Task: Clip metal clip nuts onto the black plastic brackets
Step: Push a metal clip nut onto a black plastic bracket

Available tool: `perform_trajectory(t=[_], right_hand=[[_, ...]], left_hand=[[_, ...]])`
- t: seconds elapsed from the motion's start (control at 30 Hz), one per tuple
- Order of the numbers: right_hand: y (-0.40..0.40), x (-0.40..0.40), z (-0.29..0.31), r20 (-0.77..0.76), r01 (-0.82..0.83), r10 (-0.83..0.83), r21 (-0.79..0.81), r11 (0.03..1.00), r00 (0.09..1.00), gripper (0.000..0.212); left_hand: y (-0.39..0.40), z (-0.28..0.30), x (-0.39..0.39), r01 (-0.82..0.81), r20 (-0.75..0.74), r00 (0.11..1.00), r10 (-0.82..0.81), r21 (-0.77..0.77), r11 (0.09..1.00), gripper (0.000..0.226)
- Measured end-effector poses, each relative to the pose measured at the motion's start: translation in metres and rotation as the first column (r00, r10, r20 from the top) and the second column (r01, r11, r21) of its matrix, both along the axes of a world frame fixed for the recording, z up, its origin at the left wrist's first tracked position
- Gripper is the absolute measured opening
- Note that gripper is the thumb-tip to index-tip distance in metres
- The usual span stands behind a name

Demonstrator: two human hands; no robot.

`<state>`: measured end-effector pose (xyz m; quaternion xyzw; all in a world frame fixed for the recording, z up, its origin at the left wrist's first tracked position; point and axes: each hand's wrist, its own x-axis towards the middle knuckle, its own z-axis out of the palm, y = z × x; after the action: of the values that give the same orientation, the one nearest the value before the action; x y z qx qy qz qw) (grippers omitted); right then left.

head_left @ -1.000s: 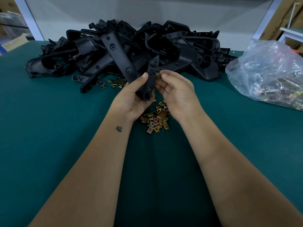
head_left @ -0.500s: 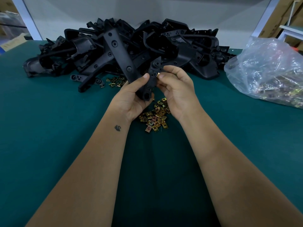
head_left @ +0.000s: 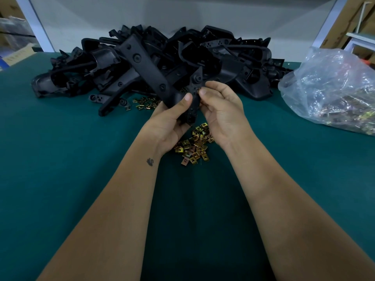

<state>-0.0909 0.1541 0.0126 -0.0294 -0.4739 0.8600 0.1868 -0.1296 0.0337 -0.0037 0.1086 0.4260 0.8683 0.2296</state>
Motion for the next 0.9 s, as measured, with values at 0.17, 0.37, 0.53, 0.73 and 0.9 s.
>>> perform_trajectory(t=[0.17, 0.37, 0.53, 0.73, 0.9], right_hand=[[-0.0009, 0.0009, 0.0006, -0.008, -0.013, 0.013, 0.055, 0.998, 1.0, 0.02], [-0.0012, 0.0018, 0.001, -0.006, -0.006, 0.007, 0.099, 0.995, 1.0, 0.02], [-0.0003, 0.0022, 0.0009, -0.006, -0.006, 0.006, 0.08, 0.997, 1.0, 0.02], [0.0032, 0.0002, 0.0019, -0.003, -0.058, 0.059, 0.097, 0.994, 0.998, 0.023], [0.0072, 0.0008, 0.0006, 0.069, -0.029, 0.013, 0.242, 0.97, 0.998, 0.023]], left_hand=[[-0.001, -0.001, -0.0004, 0.004, -0.005, 1.0, -0.004, -0.037, 0.999, 0.021], [-0.001, -0.0006, -0.0003, 0.006, -0.013, 1.0, -0.006, -0.06, 0.998, 0.021], [0.0004, -0.0014, 0.0005, -0.002, -0.031, 1.0, 0.0, -0.062, 0.998, 0.019], [-0.0019, 0.0006, 0.0024, 0.028, 0.034, 0.999, -0.03, 0.045, 0.999, 0.043], [-0.0053, -0.0012, -0.0025, -0.056, 0.131, 0.991, 0.034, 0.169, 0.984, 0.018]])
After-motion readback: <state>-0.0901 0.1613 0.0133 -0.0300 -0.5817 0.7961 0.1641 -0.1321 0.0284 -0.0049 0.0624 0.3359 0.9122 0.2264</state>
